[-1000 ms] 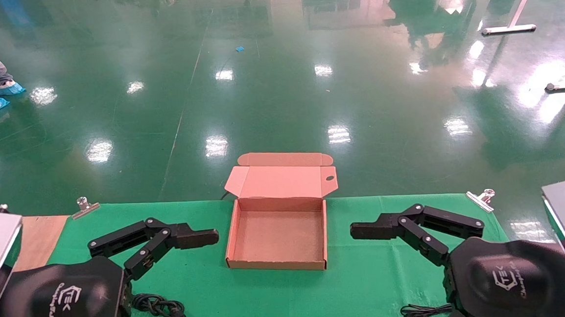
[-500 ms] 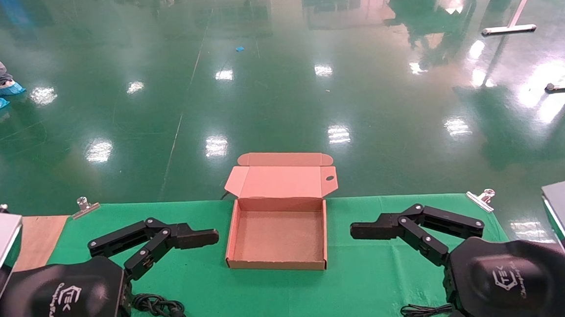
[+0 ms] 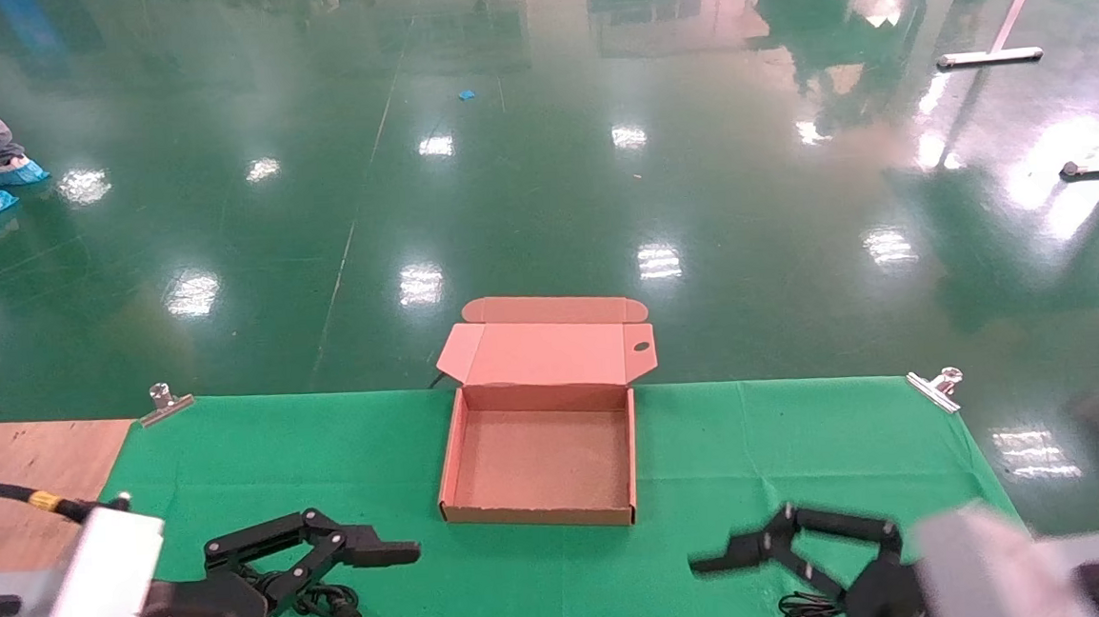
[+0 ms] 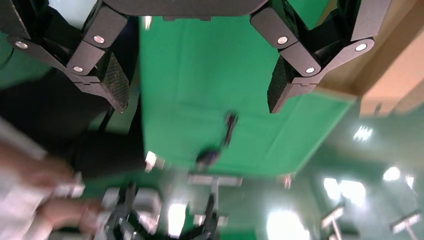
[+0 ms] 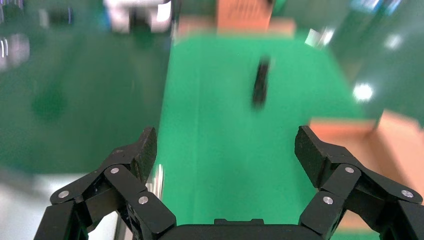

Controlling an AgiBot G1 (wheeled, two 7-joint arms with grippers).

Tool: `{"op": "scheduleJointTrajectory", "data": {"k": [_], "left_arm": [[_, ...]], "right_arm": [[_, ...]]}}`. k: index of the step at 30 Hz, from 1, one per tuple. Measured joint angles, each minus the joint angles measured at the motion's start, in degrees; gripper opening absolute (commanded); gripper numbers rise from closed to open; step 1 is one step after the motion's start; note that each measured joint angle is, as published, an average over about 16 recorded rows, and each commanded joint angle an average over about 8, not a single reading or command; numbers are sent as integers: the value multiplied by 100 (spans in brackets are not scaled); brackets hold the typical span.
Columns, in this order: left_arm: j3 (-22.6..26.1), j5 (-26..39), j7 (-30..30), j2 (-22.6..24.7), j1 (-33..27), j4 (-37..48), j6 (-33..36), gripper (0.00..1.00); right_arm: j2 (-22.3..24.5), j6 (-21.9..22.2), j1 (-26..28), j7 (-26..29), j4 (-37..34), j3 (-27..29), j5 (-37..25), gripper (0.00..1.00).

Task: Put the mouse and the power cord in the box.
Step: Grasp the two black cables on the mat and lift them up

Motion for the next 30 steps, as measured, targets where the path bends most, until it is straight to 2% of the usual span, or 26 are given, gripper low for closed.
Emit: {"op": "scheduleJointTrajectory", "data": {"k": [8, 17, 23, 30], "left_arm": [[520, 1418, 653, 245, -542, 661, -24, 100], [1162, 3107, 1940, 931, -1277, 1835, -462, 100], [1558, 4047, 2903, 1506, -1713, 2816, -936, 100], [1902, 4742, 3985, 2133, -2118, 3990, -1484, 100]], "right_arm": [[-225, -132, 919, -176, -45, -1142, -1798, 100], [-583, 113, 1543, -601, -410, -2157, -3498, 100], [-868, 644, 1601, -1068, -957, -2397, -4156, 100], [-1278, 1436, 1497, -1764, -1940, -2422, -4400, 100]]}}
